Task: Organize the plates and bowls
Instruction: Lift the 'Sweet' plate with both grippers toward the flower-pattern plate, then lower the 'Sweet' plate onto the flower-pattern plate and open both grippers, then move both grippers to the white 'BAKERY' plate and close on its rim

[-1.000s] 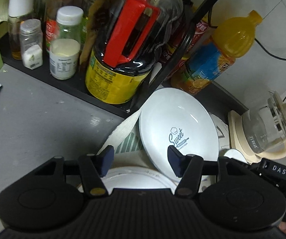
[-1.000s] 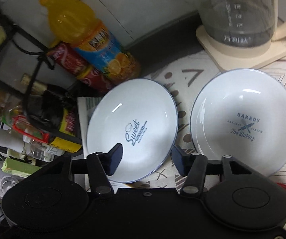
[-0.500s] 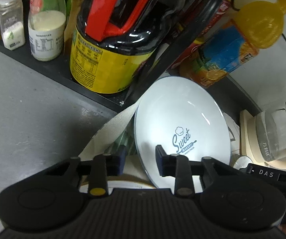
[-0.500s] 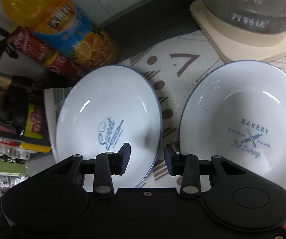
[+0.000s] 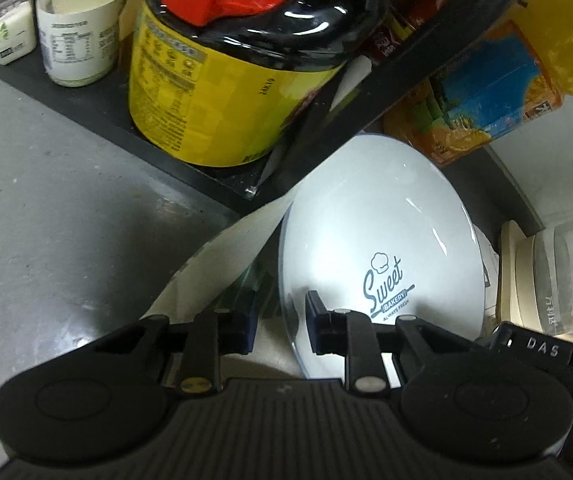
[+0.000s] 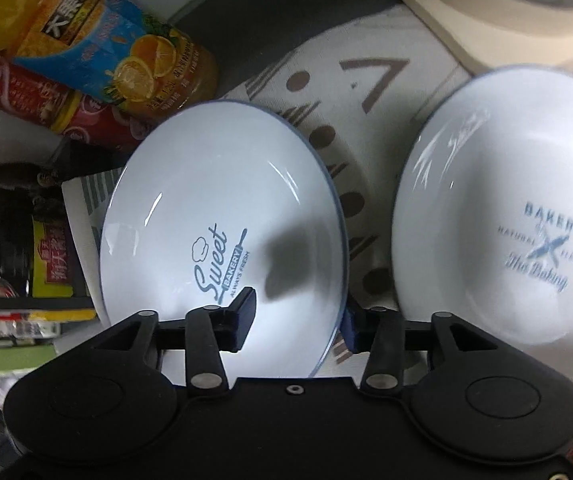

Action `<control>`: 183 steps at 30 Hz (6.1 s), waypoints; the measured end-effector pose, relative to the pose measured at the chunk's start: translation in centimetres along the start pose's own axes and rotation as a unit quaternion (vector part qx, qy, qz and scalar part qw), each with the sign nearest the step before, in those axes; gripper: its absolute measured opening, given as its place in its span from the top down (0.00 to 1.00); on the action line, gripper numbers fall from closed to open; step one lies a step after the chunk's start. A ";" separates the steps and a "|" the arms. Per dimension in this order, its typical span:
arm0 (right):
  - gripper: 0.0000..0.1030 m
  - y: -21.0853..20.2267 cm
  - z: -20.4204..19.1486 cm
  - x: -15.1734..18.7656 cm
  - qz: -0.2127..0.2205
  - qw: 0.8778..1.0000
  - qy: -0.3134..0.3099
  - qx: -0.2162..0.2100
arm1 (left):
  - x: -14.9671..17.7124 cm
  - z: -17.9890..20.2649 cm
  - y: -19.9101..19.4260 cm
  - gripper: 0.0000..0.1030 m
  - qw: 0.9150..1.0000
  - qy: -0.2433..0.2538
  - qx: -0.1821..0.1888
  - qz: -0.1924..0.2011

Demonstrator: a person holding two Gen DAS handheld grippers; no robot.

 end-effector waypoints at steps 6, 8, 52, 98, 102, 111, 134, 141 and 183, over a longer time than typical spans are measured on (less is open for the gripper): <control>0.40 0.2 -0.4 -0.2 0.021 0.999 0.038 -0.008 | -0.4 0.4 0.6 0.85 1.000 0.001 0.004 -0.006; 0.40 0.2 -0.5 -0.1 0.037 0.998 0.041 -0.004 | -0.5 0.5 0.6 0.89 1.000 -0.001 0.009 -0.008; 0.88 -10.2 -2.2 10.5 0.240 0.971 -0.008 0.022 | 3.5 0.3 -10.6 0.87 0.986 0.159 0.036 0.022; 0.88 -9.9 -1.0 22.2 0.220 0.972 -0.044 0.070 | 12.1 -7.0 -13.2 0.87 0.987 0.157 0.027 -0.033; 0.89 -10.1 -0.7 21.8 0.231 0.970 -0.043 0.070 | 12.4 -6.8 -13.0 0.85 0.987 0.153 0.026 -0.049; 0.91 -9.6 0.0 21.4 0.236 0.967 -0.050 0.079 | 12.4 -7.1 -13.8 0.85 0.985 0.168 0.012 -0.044; 0.86 -8.3 0.1 21.5 0.236 0.964 -0.087 0.089 | 11.0 -8.7 -14.6 0.76 0.985 0.169 -0.016 -0.014; 0.83 -7.7 -0.1 21.6 0.226 0.966 -0.085 0.088 | 10.3 -9.1 -14.9 0.76 0.985 0.172 -0.023 -0.006; 0.00 -20.8 1.9 16.1 0.308 0.949 -0.062 -0.014 | 8.2 5.4 -16.7 0.09 0.970 0.232 0.066 0.019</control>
Point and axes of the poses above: each gripper's, at about its wrist camera, not at the fingertips, and y roughly the way its jaws point, z to its right, x to its underside, the point moved 8 cm from there along y, roughly the way its jaws point, and after that the axes turned 4 degrees about x, right-handed, at the moved point
